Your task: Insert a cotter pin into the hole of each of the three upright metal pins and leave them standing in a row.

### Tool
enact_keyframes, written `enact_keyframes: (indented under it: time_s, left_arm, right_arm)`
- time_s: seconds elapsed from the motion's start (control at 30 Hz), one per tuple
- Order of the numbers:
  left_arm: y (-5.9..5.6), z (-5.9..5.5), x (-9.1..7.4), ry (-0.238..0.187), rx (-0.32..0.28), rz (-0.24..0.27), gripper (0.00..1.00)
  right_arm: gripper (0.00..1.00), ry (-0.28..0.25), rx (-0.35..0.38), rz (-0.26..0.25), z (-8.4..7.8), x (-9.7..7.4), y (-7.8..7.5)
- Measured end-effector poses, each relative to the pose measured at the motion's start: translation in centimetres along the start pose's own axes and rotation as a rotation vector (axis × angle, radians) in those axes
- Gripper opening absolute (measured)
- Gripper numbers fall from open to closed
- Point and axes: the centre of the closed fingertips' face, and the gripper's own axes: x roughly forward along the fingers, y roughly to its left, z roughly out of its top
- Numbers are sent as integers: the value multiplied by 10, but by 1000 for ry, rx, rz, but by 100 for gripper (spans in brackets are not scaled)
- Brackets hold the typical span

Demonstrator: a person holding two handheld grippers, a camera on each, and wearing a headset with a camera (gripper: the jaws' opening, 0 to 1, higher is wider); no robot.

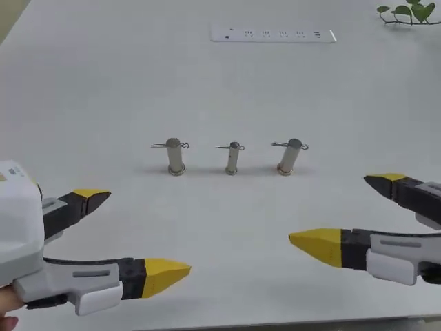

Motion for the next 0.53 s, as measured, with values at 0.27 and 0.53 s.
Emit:
enact_keyframes:
  time_s: [0.27, 0.53]
  left_arm:
    - [-6, -1, -1, 5, -23, 4, 98]
    - [-5, -1, -2, 14, -45, 24, 95]
  right_arm:
    - [97, 13, -3, 4, -2, 0, 0]
    - [96, 45, 2, 12, -7, 5, 1]
